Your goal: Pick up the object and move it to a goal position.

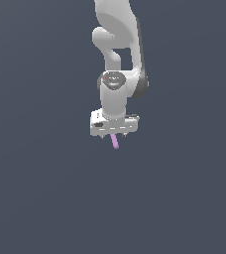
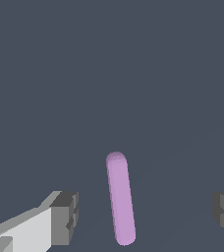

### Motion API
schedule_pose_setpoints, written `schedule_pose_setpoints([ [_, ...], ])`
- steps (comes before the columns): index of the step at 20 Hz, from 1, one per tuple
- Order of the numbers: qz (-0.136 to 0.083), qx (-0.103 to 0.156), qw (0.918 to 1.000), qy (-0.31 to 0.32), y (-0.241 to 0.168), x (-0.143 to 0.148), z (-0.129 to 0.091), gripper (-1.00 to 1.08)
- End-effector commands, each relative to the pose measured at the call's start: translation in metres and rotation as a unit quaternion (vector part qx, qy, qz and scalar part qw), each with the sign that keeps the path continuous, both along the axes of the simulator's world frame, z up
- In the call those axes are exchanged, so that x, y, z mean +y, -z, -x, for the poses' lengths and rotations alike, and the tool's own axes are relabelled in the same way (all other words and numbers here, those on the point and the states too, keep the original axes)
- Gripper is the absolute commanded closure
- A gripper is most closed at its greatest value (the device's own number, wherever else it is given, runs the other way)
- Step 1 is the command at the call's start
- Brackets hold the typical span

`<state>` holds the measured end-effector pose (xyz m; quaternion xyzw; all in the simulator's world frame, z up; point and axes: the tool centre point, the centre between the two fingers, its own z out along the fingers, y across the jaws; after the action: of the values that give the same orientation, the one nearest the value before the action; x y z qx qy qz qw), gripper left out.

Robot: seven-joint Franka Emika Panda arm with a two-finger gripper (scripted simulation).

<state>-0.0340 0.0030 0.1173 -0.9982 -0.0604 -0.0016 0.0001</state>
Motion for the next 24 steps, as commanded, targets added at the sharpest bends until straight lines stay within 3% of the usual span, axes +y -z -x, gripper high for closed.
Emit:
schedule_pose_setpoints([
  [1, 0.001, 0.001, 0.9999, -0.016, 0.015, 0.001, 0.012, -0.92],
  [11, 0.000, 0.001, 0.9984, -0.056, 0.050, 0.003, 0.046, -0.92],
  [24, 0.000, 0.002, 0.9983, -0.059, 0.071, 0.003, 0.049, -0.92],
])
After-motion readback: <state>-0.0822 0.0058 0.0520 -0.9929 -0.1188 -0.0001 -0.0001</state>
